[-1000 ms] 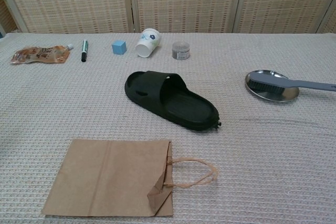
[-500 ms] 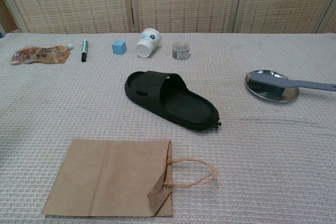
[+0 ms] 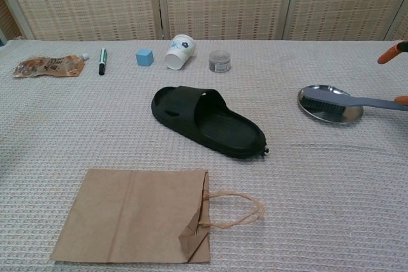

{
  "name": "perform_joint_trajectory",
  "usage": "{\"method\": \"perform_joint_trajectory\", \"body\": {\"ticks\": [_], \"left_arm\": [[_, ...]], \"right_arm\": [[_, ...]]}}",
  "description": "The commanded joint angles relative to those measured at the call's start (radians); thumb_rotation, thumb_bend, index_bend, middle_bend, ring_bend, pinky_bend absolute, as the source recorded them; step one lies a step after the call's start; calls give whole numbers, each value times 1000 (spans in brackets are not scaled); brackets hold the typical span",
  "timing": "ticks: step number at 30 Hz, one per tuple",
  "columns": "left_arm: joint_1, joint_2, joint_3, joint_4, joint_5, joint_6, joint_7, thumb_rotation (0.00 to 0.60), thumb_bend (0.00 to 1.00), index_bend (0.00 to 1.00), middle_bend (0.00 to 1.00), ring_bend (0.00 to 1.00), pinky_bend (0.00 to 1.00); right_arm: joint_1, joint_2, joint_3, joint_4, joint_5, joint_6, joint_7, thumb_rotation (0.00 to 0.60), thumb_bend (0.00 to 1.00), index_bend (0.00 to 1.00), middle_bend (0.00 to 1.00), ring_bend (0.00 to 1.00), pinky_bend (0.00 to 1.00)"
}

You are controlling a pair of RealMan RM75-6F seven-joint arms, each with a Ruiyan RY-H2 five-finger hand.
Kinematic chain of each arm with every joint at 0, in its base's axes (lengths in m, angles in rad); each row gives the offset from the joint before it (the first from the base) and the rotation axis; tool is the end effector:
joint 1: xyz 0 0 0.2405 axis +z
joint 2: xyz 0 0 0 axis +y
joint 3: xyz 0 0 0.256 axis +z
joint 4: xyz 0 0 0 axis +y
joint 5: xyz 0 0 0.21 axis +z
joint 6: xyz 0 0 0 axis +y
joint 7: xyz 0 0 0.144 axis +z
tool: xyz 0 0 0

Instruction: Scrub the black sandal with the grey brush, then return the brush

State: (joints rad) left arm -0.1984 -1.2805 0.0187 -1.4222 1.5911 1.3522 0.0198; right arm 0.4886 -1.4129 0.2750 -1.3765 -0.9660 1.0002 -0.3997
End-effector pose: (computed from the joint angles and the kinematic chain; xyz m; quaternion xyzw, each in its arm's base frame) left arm -0.3124 0.2016 0.0917 -0.6891 -0.3692 -0.3566 0.5116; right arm -0.2835 -0.3421 0.0711 0.6208 -0.4296 0.2786 0.5936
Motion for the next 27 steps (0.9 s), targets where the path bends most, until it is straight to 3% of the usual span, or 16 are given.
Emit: {"method": "perform_joint_trajectory", "body": {"ticks": [1,7,14,27], "left_arm": [[-2,0,-2,3,-17,-12,-1,600,456,0,0,0,101],[-1,6,-3,-5,-27,-11,0,600,462,0,0,0,101],[-5,10,-3,-4,-30,-13,-12,600,462,0,0,0,101],[-1,16,-1,-1,-21,13,-30,600,497,0,0,0,101]], "right_arm": [[91,-99,40,126,137,-88,-78,600,152,232,124,0,50],[133,-166,46,225,210,-127,-68,600,156,281,153,10,90],[157,-162,36,215,258,-163,-75,600,178,289,156,35,176],[204,-207,25,244,303,-126,-109,600,180,334,176,59,280]]}}
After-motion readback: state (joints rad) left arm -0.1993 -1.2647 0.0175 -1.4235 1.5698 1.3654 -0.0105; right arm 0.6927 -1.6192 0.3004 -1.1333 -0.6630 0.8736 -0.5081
